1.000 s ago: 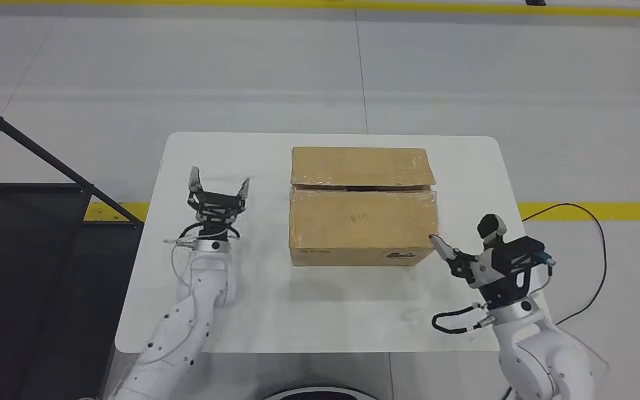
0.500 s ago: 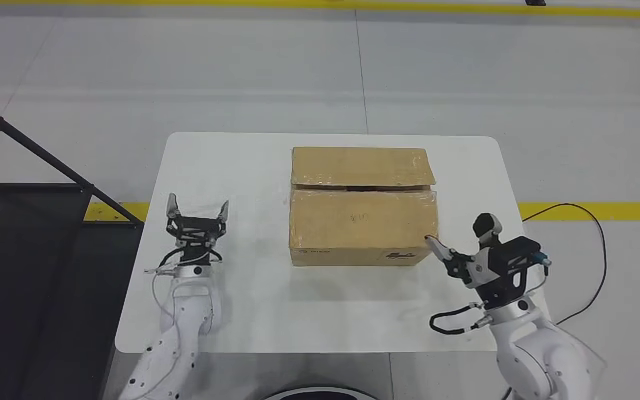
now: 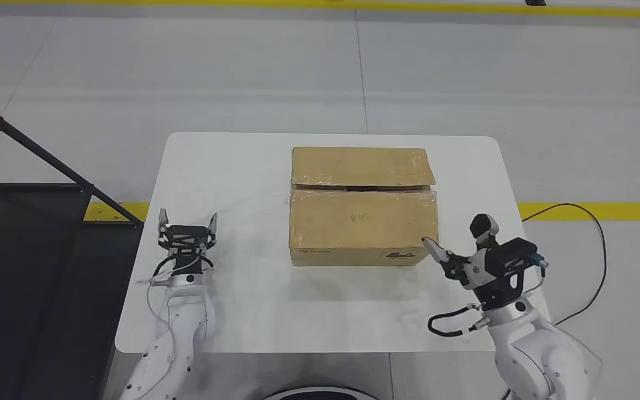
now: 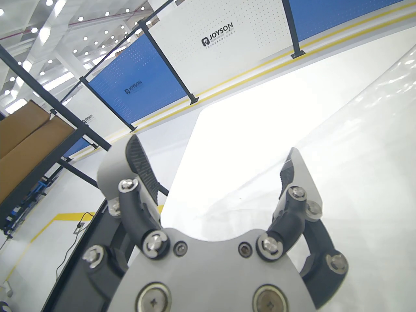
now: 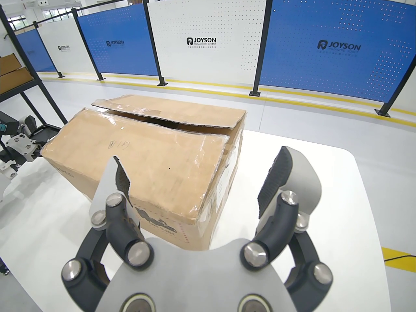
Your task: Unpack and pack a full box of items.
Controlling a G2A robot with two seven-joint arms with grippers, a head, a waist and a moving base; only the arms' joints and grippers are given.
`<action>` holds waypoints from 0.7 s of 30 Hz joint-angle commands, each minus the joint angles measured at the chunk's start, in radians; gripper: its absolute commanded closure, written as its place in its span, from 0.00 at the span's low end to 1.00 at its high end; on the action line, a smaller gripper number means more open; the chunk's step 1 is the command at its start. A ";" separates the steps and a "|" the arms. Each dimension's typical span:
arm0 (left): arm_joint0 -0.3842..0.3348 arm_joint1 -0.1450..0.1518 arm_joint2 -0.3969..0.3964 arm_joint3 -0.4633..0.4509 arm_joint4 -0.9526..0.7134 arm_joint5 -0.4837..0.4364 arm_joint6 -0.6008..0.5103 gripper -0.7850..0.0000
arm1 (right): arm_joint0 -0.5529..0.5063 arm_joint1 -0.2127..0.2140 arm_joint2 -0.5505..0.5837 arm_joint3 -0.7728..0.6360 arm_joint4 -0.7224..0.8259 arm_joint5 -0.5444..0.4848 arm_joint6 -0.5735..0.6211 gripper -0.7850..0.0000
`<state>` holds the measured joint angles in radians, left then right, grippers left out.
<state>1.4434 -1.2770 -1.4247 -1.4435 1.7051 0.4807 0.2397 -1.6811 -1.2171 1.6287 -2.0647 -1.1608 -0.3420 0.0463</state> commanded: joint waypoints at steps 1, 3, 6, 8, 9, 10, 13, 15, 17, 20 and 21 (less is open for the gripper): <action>-0.001 -0.001 -0.013 0.005 -0.010 0.003 -0.005 0.00 | -0.001 0.001 0.001 -0.001 -0.001 -0.002 -0.001 0.00; -0.003 -0.001 -0.026 0.011 -0.019 0.004 -0.009 0.00 | -0.003 0.001 0.002 -0.003 -0.002 -0.003 -0.002 0.00; -0.006 -0.002 -0.044 0.014 -0.032 0.008 -0.014 0.00 | -0.004 0.002 0.003 -0.003 -0.002 -0.005 -0.003 0.00; -0.005 -0.003 -0.055 0.012 -0.041 0.011 -0.013 0.00 | -0.004 0.002 0.003 -0.003 -0.002 -0.007 -0.005 0.00; -0.004 -0.004 -0.060 0.011 -0.050 0.013 -0.014 0.00 | -0.004 0.003 0.003 -0.002 -0.002 -0.009 -0.005 0.00; -0.003 -0.005 -0.066 0.009 -0.064 0.012 -0.016 0.00 | -0.004 0.003 0.003 -0.002 -0.001 -0.010 -0.005 0.00; -0.001 -0.006 -0.084 0.015 -0.100 0.000 -0.020 0.00 | -0.003 0.004 0.003 -0.002 -0.001 -0.011 -0.005 0.00; -0.004 -0.007 -0.092 0.023 -0.113 -0.010 -0.023 0.00 | -0.002 0.004 0.003 -0.002 -0.002 -0.013 -0.005 0.00; -0.006 -0.008 -0.099 0.028 -0.118 -0.013 -0.026 0.00 | 0.000 0.005 0.003 -0.001 -0.001 -0.013 -0.004 0.00; -0.010 -0.009 -0.108 0.030 -0.122 -0.019 -0.041 0.00 | 0.004 0.005 0.000 0.001 0.001 -0.012 -0.001 0.00; -0.011 -0.009 -0.111 0.030 -0.128 -0.024 -0.051 0.00 | 0.006 0.005 -0.001 0.002 0.000 -0.013 0.000 0.00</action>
<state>1.4332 -1.2858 -1.5324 -1.4131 1.5820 0.4615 0.1980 -1.6768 -1.2121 1.6288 -2.0635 -1.1598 -0.3548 0.0454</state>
